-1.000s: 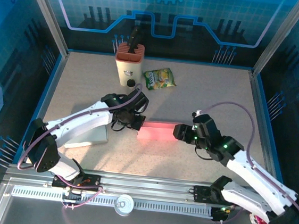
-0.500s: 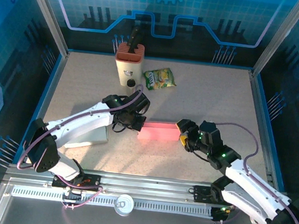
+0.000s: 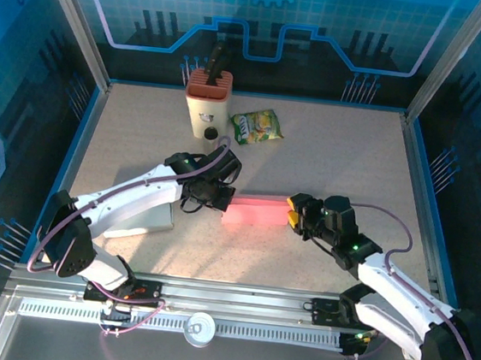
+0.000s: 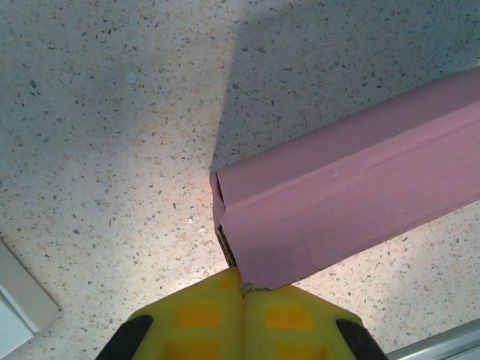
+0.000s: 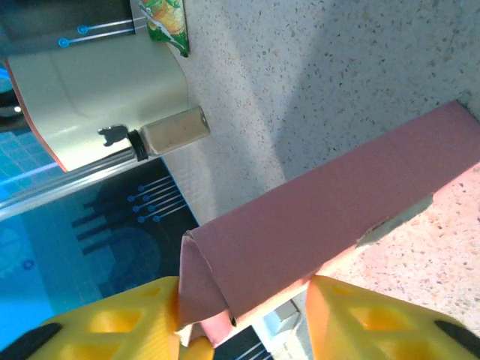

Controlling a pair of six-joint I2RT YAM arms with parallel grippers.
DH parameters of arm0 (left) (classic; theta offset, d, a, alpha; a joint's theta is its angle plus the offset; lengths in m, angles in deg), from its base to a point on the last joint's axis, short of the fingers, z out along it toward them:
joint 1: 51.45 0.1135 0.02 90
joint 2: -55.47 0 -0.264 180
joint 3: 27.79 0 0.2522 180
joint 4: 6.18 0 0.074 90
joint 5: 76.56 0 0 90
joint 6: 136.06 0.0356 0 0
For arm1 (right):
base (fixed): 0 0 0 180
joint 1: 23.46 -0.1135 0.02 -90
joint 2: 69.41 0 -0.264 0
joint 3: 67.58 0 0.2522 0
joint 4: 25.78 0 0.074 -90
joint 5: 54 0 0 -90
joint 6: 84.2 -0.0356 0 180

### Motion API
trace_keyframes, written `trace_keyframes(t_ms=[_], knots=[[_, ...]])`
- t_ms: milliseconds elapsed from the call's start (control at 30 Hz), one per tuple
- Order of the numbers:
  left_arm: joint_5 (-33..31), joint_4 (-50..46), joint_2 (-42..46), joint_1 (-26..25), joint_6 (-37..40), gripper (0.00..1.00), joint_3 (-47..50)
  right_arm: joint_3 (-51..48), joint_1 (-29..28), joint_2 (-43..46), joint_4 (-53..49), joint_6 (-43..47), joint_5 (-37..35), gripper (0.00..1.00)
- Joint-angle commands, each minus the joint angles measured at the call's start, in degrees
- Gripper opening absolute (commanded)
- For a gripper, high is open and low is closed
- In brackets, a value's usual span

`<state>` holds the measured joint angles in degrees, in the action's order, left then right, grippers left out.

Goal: Fold the paper box

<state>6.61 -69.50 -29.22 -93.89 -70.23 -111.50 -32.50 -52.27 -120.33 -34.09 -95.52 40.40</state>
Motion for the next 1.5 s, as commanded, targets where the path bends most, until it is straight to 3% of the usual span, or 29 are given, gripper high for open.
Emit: trace_keyframes(t_ms=[0,200,333,567,800,1467], knots=[[0.31,-0.57,2.49,-0.37,-1.62,0.20,1.05,-0.95,0.75,0.06,0.03,0.55,0.10,0.43],[1.44,3.50,10.46,0.08,-4.14,0.46,3.71,-2.30,0.79,0.29,-0.88,0.95,-0.17,0.42],[6.18,8.29,13.85,3.38,-5.82,0.50,6.48,-2.36,0.87,0.04,-1.74,1.76,-0.64,0.40],[12.04,14.47,11.86,7.62,-7.14,0.50,9.83,-2.07,1.11,-1.42,-1.97,2.84,-0.44,0.39],[13.58,18.06,10.77,9.31,-8.00,0.45,12.96,-1.90,1.15,-2.69,-1.01,2.96,-0.09,0.38],[12.64,21.83,11.20,10.40,-9.13,0.27,21.42,-2.51,2.22,-2.87,-0.94,4.43,1.39,0.37]])
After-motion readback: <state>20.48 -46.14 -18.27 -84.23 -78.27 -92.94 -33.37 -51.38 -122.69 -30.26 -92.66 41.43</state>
